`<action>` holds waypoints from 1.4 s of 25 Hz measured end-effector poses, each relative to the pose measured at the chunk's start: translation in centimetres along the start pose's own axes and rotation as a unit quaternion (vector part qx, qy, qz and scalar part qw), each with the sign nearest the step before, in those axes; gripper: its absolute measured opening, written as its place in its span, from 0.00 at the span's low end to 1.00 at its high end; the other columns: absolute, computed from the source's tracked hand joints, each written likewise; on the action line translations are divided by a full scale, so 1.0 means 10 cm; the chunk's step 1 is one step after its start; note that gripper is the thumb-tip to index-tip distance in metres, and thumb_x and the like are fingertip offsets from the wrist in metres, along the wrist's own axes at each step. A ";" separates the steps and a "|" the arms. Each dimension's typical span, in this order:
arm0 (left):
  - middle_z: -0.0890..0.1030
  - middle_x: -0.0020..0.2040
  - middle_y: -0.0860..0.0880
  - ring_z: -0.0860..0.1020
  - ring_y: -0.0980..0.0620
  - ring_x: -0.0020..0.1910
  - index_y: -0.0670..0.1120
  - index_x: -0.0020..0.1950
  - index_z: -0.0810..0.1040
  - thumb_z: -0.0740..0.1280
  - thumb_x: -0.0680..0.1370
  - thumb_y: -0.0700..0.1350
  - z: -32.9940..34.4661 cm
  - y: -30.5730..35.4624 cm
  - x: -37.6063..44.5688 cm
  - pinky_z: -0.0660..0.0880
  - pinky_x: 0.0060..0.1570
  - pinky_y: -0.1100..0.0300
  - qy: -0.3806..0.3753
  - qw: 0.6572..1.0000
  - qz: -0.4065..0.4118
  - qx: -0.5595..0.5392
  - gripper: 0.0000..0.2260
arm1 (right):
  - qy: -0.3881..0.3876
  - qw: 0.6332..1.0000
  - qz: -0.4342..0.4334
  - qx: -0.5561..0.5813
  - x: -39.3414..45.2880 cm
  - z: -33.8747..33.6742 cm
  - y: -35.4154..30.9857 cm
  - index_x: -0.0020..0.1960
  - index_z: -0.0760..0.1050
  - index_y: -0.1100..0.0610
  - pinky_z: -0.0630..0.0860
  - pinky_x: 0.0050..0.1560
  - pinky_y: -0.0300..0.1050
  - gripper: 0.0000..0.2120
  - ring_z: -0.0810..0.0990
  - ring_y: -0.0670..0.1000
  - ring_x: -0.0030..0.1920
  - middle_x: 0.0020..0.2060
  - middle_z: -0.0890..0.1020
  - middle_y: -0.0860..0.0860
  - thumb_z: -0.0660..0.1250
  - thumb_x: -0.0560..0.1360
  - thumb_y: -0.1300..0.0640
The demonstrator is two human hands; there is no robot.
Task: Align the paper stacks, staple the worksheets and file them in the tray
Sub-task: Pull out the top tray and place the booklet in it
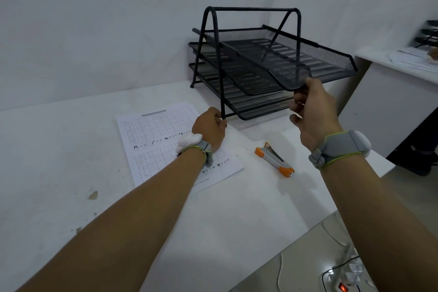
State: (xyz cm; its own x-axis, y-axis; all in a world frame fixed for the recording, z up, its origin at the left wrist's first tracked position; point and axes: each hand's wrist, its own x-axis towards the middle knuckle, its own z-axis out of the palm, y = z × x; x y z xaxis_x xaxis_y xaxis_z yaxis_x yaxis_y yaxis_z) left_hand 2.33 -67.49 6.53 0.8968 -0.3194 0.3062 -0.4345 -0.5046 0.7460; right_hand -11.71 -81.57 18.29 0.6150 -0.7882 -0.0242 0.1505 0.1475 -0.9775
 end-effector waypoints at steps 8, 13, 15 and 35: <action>0.83 0.46 0.48 0.80 0.47 0.45 0.44 0.57 0.75 0.65 0.79 0.46 0.00 0.00 0.00 0.77 0.48 0.52 0.002 1.000 0.006 -0.007 0.10 | 0.014 1.000 -0.011 0.012 -0.12 -0.19 -0.01 0.39 0.73 0.53 0.67 0.29 0.41 0.11 0.72 0.44 0.24 0.25 0.75 0.43 0.62 0.77 0.49; 0.83 0.45 0.47 0.80 0.47 0.44 0.43 0.57 0.75 0.65 0.79 0.46 0.00 0.01 -0.01 0.77 0.48 0.51 0.000 1.000 0.004 -0.011 0.09 | 0.018 0.999 -0.020 0.020 -0.22 -0.30 -0.02 0.37 0.73 0.52 0.67 0.30 0.42 0.12 0.72 0.45 0.26 0.25 0.75 0.44 0.64 0.76 0.48; 0.83 0.45 0.47 0.80 0.47 0.44 0.43 0.56 0.75 0.65 0.79 0.45 0.00 0.01 -0.01 0.77 0.47 0.51 0.004 1.000 0.008 -0.016 0.09 | 0.020 0.999 -0.017 0.021 -0.26 -0.34 -0.02 0.37 0.73 0.52 0.67 0.31 0.43 0.12 0.72 0.45 0.26 0.25 0.74 0.44 0.63 0.76 0.48; 0.83 0.44 0.49 0.79 0.48 0.46 0.45 0.56 0.76 0.65 0.79 0.46 0.02 -0.01 -0.02 0.76 0.49 0.53 0.014 1.000 0.004 -0.010 0.08 | 0.040 0.996 -0.042 0.061 -0.58 -0.80 -0.02 0.37 0.74 0.52 0.69 0.32 0.43 0.12 0.73 0.47 0.27 0.27 0.75 0.47 0.65 0.76 0.48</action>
State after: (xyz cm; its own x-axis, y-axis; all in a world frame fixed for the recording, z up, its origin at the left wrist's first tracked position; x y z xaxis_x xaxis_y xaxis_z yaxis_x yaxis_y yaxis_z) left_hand 2.22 -67.51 6.27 0.8951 -0.3008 0.3292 -0.4408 -0.4854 0.7550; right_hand -21.54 -81.80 16.91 0.5335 -0.8451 0.0352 0.2953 0.1471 -0.9440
